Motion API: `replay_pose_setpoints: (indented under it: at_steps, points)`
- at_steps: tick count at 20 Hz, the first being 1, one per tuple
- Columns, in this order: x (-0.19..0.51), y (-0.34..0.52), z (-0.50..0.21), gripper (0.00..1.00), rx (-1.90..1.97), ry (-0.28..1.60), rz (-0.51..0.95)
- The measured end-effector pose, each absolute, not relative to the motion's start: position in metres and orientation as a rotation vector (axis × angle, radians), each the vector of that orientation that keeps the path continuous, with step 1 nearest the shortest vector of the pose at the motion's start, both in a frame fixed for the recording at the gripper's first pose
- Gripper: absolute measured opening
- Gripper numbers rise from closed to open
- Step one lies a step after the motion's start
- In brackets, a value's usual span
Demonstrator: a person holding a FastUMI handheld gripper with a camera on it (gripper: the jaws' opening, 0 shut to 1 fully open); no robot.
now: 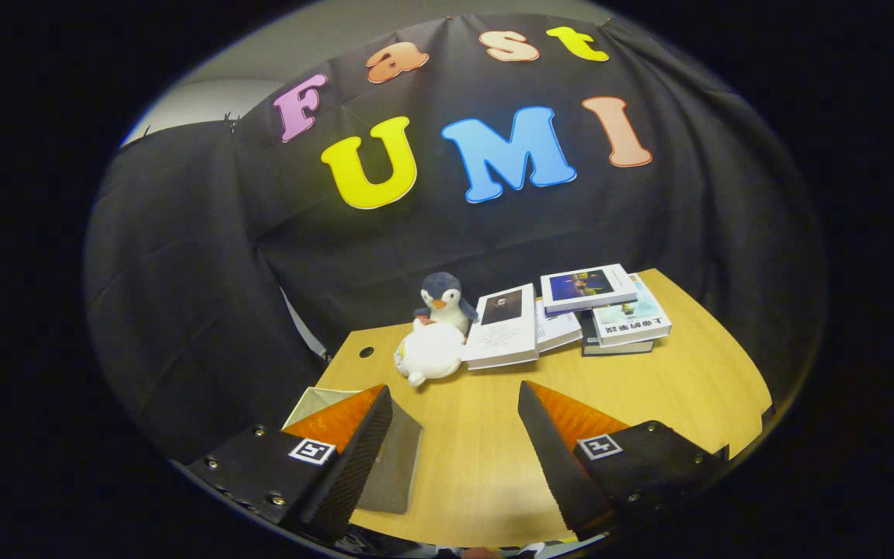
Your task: Open the storage box then place both shoes into the box .Put the left shoe in first, then the right shoe, with the right side of both shoes facing outward in a uniform manner.
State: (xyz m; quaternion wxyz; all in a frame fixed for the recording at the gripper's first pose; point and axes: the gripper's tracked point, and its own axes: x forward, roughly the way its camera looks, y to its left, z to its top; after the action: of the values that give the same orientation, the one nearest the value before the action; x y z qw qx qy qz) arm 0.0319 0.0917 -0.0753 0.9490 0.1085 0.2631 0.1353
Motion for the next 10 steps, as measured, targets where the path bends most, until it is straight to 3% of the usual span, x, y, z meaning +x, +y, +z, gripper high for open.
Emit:
replay_pose_setpoints:
  at_steps: [10]
  points:
    - [0.034,-0.009,-0.021,0.98,0.116,0.322,0.162]
